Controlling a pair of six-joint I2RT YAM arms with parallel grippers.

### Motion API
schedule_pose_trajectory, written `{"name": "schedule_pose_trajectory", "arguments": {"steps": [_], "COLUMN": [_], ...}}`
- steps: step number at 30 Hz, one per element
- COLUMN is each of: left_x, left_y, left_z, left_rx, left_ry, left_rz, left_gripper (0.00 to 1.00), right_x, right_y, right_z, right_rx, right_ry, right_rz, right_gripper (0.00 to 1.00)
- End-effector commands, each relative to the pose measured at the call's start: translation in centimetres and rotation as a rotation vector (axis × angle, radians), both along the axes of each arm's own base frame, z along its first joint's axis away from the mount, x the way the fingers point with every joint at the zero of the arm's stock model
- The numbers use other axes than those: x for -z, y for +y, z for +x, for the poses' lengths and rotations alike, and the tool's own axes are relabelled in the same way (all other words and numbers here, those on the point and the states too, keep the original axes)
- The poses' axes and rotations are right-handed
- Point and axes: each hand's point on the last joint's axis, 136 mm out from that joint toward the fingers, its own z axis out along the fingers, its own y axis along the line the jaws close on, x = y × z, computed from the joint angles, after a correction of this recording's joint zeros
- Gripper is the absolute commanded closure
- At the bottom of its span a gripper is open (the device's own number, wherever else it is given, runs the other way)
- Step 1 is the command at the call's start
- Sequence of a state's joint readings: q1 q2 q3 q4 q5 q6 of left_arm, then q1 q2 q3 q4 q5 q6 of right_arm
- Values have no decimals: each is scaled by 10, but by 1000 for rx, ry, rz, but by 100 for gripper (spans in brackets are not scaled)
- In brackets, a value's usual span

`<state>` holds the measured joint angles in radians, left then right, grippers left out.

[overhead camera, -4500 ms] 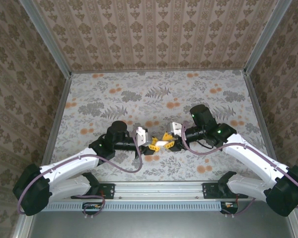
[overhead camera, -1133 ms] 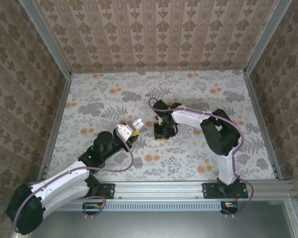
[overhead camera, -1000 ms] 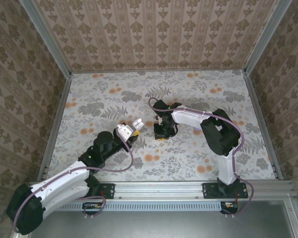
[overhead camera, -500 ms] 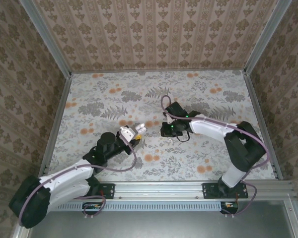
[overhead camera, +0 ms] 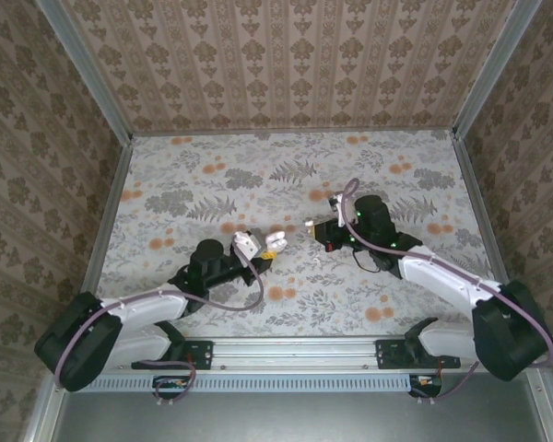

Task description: Insert the wireless bluetooth earbuds into the charging case

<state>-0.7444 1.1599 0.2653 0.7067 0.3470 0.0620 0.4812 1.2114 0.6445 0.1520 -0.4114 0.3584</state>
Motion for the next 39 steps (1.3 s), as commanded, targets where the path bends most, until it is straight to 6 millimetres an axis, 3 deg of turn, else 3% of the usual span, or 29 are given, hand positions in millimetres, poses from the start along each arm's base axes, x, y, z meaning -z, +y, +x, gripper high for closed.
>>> {"name": "schedule_pose_trajectory", "arguments": {"steps": [1,14,39], "left_x": [-40,-58,-65], "left_y": [-18,-44,-46], "left_z": [3,16,18], "left_rx": [70,127,124], "left_ry": [-72,-85,-77], "left_rz": [-106,-158,-176], "left_gripper": [84,84,84], "right_x": [-40,-58,-69], "right_y": [8,27,54], "right_z": [-9,-24,-27], "right_rx": [-99,-231,-307], "right_ry": [-197,-269,-285], "right_rz": [71,130,149], "right_gripper": [99,100,100]}}
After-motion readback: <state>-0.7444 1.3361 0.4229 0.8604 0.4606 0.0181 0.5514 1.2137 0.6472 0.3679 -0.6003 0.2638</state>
